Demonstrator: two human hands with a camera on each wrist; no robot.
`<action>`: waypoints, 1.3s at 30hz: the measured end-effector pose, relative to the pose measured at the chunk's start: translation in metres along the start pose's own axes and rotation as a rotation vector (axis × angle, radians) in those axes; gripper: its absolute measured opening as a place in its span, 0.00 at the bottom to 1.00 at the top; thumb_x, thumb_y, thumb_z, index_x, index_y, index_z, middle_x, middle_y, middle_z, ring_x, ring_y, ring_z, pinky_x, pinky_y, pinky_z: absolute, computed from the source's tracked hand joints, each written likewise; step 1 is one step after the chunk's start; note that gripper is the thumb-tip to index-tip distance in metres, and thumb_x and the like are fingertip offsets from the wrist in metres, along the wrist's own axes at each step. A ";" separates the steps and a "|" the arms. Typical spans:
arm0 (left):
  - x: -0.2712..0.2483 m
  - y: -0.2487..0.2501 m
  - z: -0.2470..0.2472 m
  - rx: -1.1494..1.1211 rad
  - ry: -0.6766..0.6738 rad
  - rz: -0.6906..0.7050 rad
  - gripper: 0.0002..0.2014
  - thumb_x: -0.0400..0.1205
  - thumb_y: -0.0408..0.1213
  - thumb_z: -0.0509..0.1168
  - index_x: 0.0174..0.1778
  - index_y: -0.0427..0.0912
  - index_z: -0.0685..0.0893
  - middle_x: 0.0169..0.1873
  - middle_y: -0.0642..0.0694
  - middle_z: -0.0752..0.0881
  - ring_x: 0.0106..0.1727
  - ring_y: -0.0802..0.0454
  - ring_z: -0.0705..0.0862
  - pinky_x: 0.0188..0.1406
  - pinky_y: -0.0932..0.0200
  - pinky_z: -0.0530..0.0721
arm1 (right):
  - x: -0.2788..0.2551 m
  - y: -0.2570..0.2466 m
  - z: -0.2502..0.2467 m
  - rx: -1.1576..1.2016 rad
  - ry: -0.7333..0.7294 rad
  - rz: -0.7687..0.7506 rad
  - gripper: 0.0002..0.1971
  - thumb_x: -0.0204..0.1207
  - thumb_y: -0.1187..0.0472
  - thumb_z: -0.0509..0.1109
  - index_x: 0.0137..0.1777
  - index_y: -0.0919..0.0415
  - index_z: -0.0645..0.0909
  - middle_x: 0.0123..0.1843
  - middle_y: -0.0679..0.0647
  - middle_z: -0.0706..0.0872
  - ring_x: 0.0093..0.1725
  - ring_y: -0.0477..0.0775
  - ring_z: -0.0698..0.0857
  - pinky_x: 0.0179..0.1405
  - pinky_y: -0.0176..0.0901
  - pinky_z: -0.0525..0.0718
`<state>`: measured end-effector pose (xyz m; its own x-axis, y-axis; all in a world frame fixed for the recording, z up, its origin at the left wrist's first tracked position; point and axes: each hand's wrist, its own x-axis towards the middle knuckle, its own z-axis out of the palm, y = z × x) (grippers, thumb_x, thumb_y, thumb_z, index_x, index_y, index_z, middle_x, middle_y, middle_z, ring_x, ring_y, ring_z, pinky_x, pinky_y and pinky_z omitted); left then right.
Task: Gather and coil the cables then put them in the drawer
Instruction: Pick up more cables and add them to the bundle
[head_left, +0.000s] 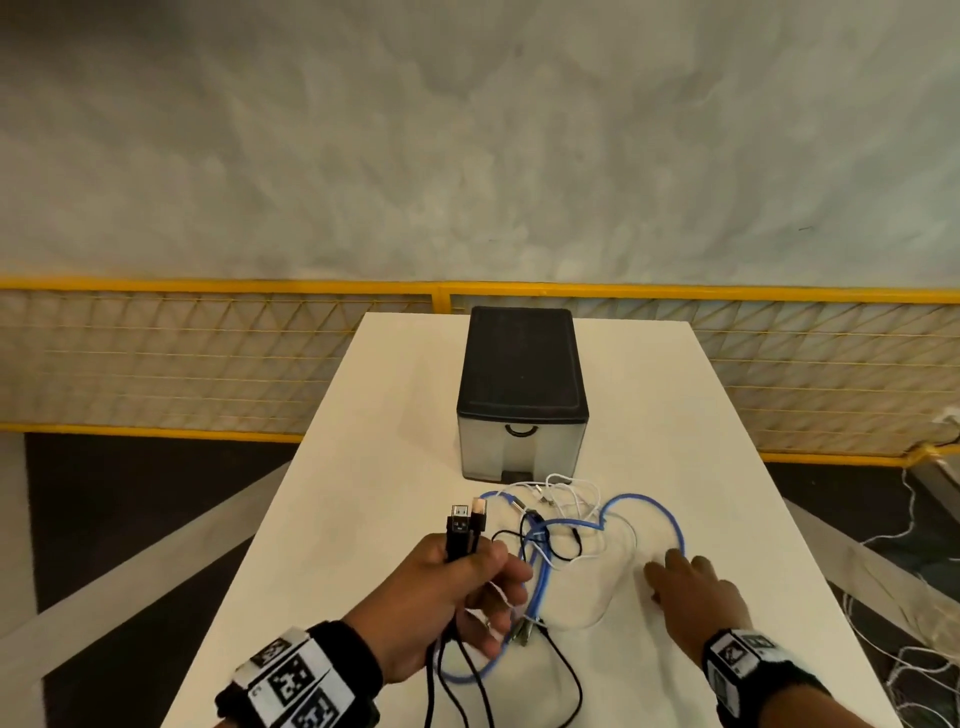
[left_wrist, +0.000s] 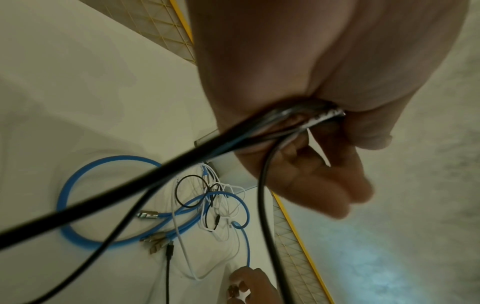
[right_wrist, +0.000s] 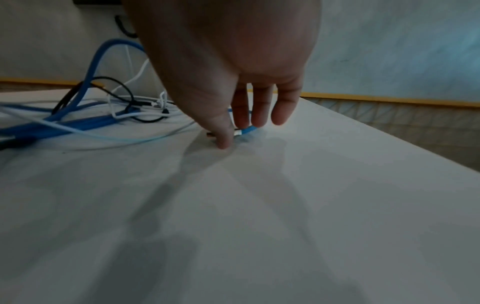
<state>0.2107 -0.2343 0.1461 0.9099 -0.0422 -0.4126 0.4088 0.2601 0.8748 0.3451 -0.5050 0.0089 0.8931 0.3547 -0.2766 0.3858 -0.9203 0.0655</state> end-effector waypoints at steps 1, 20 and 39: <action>0.003 0.001 0.000 -0.015 -0.003 0.019 0.15 0.85 0.39 0.61 0.45 0.34 0.91 0.39 0.37 0.88 0.34 0.46 0.85 0.29 0.53 0.87 | 0.000 0.001 -0.001 0.003 -0.003 -0.017 0.15 0.84 0.52 0.53 0.67 0.45 0.72 0.68 0.48 0.73 0.66 0.55 0.75 0.54 0.49 0.81; 0.047 0.035 0.046 0.056 -0.050 0.221 0.11 0.84 0.44 0.62 0.50 0.46 0.88 0.47 0.45 0.93 0.54 0.47 0.92 0.60 0.49 0.86 | -0.038 -0.079 -0.197 1.565 0.168 -0.200 0.03 0.75 0.70 0.73 0.43 0.64 0.87 0.36 0.62 0.90 0.33 0.52 0.89 0.35 0.46 0.89; 0.037 0.024 0.040 -0.219 0.084 0.105 0.18 0.88 0.45 0.58 0.45 0.35 0.84 0.25 0.41 0.82 0.24 0.46 0.83 0.31 0.52 0.87 | -0.042 -0.103 -0.103 1.938 -0.652 0.228 0.25 0.81 0.39 0.59 0.43 0.61 0.83 0.39 0.60 0.87 0.36 0.57 0.85 0.37 0.46 0.81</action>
<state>0.2576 -0.2684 0.1623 0.9337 0.0736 -0.3504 0.2795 0.4617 0.8419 0.2916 -0.4085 0.1126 0.5142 0.5374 -0.6685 -0.7830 -0.0240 -0.6215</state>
